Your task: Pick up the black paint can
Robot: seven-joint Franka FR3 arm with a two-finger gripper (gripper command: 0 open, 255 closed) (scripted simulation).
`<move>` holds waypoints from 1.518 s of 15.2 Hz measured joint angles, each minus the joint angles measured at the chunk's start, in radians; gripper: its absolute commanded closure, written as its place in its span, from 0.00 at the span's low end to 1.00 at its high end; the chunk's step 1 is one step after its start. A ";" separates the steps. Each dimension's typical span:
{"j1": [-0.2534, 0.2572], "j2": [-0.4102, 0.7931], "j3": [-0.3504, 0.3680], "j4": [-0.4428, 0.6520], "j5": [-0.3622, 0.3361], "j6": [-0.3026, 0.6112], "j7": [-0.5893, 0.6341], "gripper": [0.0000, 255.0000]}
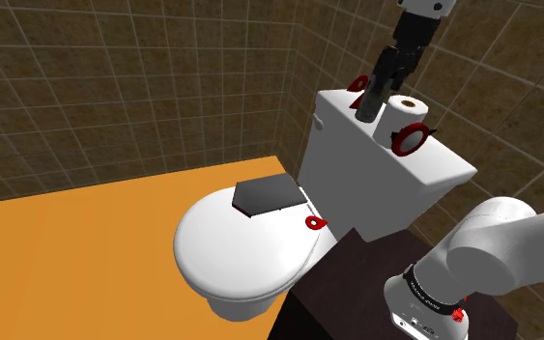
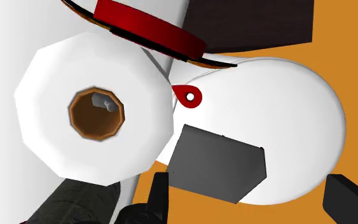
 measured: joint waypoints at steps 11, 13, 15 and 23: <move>-0.047 0.308 -0.160 0.408 -0.046 -0.089 -0.190 0.00; -0.052 0.344 -0.175 0.450 -0.044 -0.093 -0.209 0.00; -0.054 0.348 -0.179 0.435 -0.045 -0.074 -0.213 0.00; -0.055 0.321 -0.177 0.335 -0.052 0.000 -0.208 1.00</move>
